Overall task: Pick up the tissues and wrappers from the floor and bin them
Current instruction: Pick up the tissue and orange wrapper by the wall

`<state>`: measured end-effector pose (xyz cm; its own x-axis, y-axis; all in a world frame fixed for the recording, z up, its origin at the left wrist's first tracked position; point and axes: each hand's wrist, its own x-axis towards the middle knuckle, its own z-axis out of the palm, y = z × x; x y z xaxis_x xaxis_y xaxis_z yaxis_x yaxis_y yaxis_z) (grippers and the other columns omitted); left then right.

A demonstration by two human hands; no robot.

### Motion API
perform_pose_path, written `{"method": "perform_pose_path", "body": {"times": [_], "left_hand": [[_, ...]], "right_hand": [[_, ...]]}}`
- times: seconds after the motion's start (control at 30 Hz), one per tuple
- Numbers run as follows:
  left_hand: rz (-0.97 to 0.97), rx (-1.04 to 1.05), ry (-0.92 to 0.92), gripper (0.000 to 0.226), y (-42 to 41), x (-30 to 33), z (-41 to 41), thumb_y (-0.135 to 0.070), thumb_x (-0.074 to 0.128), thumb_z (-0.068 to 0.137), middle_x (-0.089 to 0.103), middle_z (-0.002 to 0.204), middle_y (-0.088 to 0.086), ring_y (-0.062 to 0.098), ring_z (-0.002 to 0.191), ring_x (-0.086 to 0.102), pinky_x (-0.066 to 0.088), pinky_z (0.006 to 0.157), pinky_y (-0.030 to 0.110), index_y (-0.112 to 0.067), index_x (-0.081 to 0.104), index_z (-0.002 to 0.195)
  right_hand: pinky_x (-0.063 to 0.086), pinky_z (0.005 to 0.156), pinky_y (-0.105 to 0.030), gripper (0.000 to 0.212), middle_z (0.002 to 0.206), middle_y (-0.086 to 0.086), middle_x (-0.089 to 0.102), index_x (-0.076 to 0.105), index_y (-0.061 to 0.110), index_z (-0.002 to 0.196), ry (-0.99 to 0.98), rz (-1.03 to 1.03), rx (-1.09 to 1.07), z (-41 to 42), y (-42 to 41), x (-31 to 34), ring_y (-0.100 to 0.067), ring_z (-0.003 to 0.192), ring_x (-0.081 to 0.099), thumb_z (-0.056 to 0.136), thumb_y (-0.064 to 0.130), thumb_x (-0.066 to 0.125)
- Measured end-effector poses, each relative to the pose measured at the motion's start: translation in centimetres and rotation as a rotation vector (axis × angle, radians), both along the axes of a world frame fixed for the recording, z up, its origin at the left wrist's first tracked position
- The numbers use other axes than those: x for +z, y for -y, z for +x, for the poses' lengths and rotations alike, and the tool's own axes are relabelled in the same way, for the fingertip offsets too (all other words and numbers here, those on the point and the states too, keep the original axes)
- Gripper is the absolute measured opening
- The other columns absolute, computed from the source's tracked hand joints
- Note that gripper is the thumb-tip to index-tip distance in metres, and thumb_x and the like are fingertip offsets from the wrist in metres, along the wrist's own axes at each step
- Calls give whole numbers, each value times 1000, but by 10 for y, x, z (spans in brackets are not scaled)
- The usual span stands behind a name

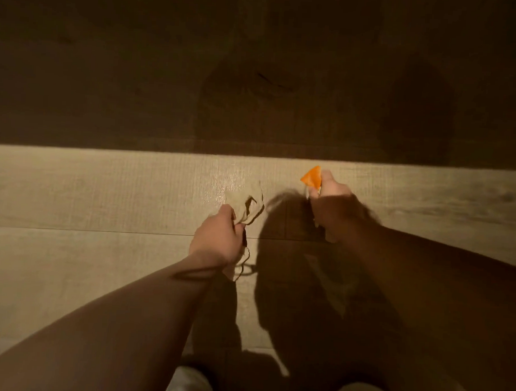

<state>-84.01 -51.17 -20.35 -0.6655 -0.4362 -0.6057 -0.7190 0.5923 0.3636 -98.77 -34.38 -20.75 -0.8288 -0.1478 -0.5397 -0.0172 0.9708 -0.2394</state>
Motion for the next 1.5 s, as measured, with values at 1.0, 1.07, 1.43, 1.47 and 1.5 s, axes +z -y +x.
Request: {"method": "perform_pose_path", "body": {"times": [1.0,1.07,1.43,1.47,1.5], "left_hand": [[457,-101,238,31,-54,682,116,-35,49,97,61,71,4,24,68,59,43,62,29,-12,62,81],[464,-195,256,30,-52,698,127,-33,50,97,59,69,3,23,66,57,42,61,29,-14,59,75],[447,-761,376,39,-101,741,217,-41,55,93,59,64,3,23,63,57,44,69,30,-15,58,64],[439,-824,392,39,-108,743,230,-41,56,93,60,65,3,23,64,57,45,70,30,-15,58,64],[429,-889,403,39,-115,744,245,-40,56,94,60,65,3,23,65,58,45,71,30,-16,58,64]], "right_hand": [[47,71,-32,25,102,-21,63,58,-5,117,170,-431,-1065,291,-61,677,-28,84,57,98,7,47],[48,73,-35,26,100,-23,64,60,-4,115,116,-466,-1199,319,-55,692,-29,84,59,98,13,49],[43,51,-25,25,85,-11,63,63,1,105,-197,-544,-1876,520,-52,730,-18,63,57,97,24,54],[43,50,-25,25,82,-9,63,63,2,104,-242,-557,-1941,542,-49,733,-15,61,57,98,25,53],[44,49,-25,26,78,-7,62,63,3,102,-276,-567,-2005,565,-45,736,-14,60,57,99,27,53]]}}
